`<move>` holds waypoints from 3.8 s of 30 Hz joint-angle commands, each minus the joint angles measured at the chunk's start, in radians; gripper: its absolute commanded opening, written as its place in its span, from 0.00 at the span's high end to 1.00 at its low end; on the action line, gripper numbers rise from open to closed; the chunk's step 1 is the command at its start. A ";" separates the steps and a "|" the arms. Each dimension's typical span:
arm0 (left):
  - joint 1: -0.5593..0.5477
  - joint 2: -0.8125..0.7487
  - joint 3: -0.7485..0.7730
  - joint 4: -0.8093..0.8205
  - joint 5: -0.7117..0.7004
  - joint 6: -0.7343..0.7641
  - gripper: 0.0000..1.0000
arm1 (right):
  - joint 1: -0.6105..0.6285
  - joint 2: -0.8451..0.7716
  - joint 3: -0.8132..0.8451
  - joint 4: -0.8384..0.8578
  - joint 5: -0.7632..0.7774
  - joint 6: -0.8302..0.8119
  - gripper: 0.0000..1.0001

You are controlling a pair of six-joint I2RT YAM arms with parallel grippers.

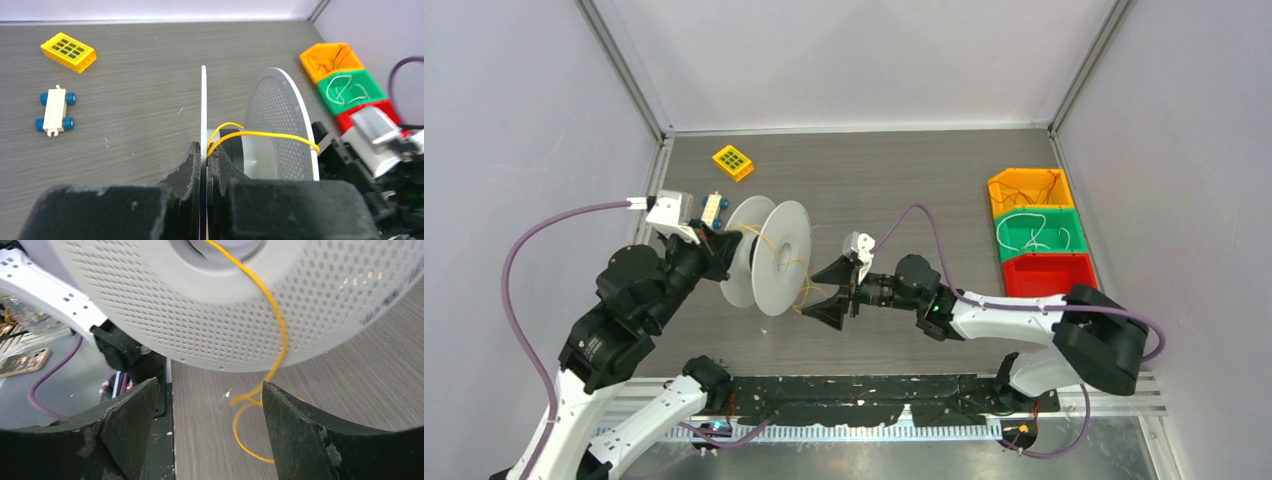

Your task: Wrap the cables

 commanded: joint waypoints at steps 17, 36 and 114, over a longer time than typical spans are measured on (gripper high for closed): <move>0.001 -0.067 0.033 0.237 -0.041 -0.094 1.00 | 0.067 0.394 0.107 0.601 0.024 0.155 0.22; 0.002 -0.052 0.029 0.263 0.001 -0.085 1.00 | 0.066 0.461 0.084 0.737 -0.275 0.107 0.21; 0.001 0.140 -0.092 0.273 -0.504 -0.190 1.00 | 0.294 0.092 0.186 -0.277 0.369 -0.020 0.95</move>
